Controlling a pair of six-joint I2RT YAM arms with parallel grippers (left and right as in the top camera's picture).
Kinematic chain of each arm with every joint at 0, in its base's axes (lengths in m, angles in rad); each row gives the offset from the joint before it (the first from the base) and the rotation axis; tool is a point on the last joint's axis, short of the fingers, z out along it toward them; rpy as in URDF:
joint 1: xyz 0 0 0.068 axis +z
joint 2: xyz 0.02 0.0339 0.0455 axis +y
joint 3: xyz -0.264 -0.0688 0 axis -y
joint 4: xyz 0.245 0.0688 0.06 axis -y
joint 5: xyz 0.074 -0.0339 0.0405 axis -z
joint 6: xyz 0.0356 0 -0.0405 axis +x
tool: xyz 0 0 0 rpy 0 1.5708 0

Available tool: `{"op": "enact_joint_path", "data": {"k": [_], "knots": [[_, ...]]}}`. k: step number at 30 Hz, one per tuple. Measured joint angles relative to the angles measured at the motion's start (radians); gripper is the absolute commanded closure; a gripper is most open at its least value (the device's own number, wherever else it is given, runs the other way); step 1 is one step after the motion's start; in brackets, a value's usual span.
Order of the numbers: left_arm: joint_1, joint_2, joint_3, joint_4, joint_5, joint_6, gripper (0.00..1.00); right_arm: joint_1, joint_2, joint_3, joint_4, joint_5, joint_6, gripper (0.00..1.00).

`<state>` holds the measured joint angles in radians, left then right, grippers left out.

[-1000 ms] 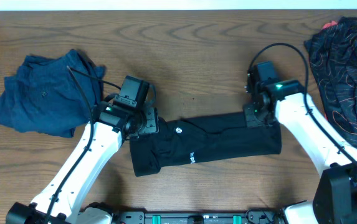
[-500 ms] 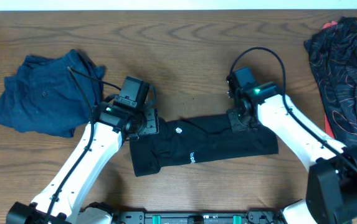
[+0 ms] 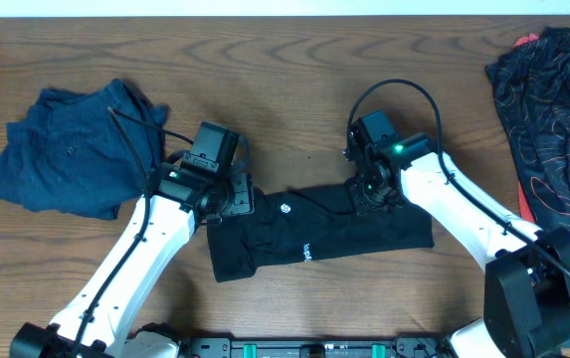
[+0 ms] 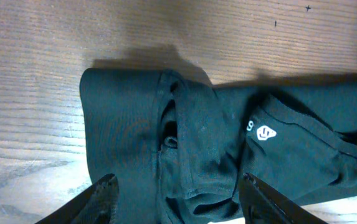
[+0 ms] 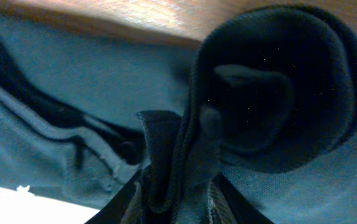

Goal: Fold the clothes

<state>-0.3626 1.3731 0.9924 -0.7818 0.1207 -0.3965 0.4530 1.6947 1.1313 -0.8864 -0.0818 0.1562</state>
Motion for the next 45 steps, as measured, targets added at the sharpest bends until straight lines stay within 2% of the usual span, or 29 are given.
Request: {"op": "enact_joint_path", "data": {"k": [12,18,25,35,38,42,45], "knots": [[0.0,0.0,-0.005,0.0,0.0,0.0,0.36,0.0,0.0,0.0,-0.016,-0.078,-0.077,0.62],[0.0,0.0,-0.005,-0.001,0.0,0.0,0.36,-0.001,0.0,0.0,-0.038,-0.101,-0.13,0.66],[0.0,0.0,-0.006,-0.021,0.0,0.0,0.36,-0.006,0.0,0.001,-0.018,0.057,-0.014,0.66],[0.0,0.0,-0.006,-0.021,0.0,0.0,0.36,0.017,0.0,-0.026,-0.01,0.048,0.031,0.66],[0.0,0.0,-0.006,-0.021,0.0,0.0,0.36,0.037,0.0,-0.063,-0.008,0.021,0.034,0.71],[0.0,0.0,-0.006,-0.021,0.0,0.0,0.36,0.052,0.0,-0.105,-0.016,-0.01,0.043,0.99],[0.0,0.0,-0.006,-0.021,0.0,0.0,0.36,0.057,0.0,-0.122,-0.034,-0.022,0.046,0.99]]}}
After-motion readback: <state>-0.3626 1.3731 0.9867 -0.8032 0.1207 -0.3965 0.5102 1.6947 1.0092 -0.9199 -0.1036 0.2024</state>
